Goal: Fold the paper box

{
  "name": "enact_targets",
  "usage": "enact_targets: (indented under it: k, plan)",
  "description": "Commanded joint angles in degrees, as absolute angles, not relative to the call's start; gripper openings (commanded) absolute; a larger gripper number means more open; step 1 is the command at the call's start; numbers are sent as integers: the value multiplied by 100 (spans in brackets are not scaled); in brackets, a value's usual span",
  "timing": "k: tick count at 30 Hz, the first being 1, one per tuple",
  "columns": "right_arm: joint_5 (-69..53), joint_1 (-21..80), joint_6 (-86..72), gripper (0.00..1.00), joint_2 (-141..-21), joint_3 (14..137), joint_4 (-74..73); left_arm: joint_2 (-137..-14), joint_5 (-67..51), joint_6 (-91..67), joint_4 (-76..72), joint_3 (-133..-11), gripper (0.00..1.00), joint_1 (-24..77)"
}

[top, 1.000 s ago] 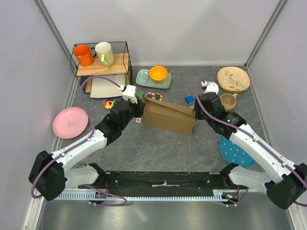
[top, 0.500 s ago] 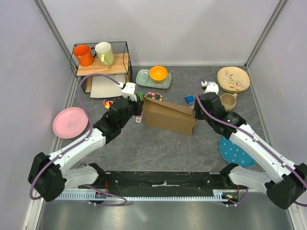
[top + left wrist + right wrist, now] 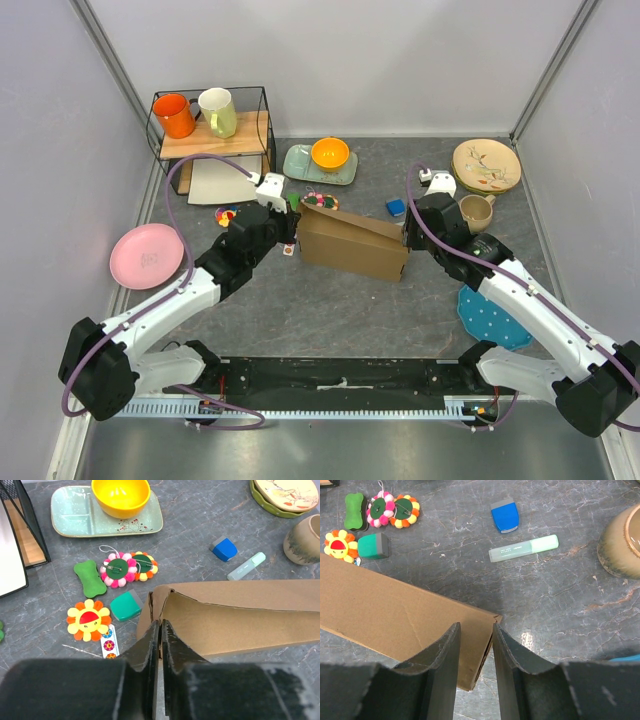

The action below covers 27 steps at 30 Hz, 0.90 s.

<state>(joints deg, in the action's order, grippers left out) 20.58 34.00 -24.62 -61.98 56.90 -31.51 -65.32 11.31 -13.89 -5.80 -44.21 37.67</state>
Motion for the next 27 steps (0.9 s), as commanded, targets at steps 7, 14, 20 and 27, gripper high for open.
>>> enact_targets:
  k: [7,14,20,27]
  plan:
    - [2083,3410,-2435,39,-6152,5607,-3269,-6557,940,-1459,-826,-4210,2,3753]
    - [2101,3410,-2417,39,-6170,5599,-3269,-6592,1124,-1477,-879,-3815,2,3753]
    - [2083,3410,-2426,39,-6188,5590,-3261,-6548,1449,-1327,-686,-3753,2,3753]
    - [2074,3401,-2426,39,-6223,5607,-3243,-6434,1521,-1292,-378,-4244,31,3753]
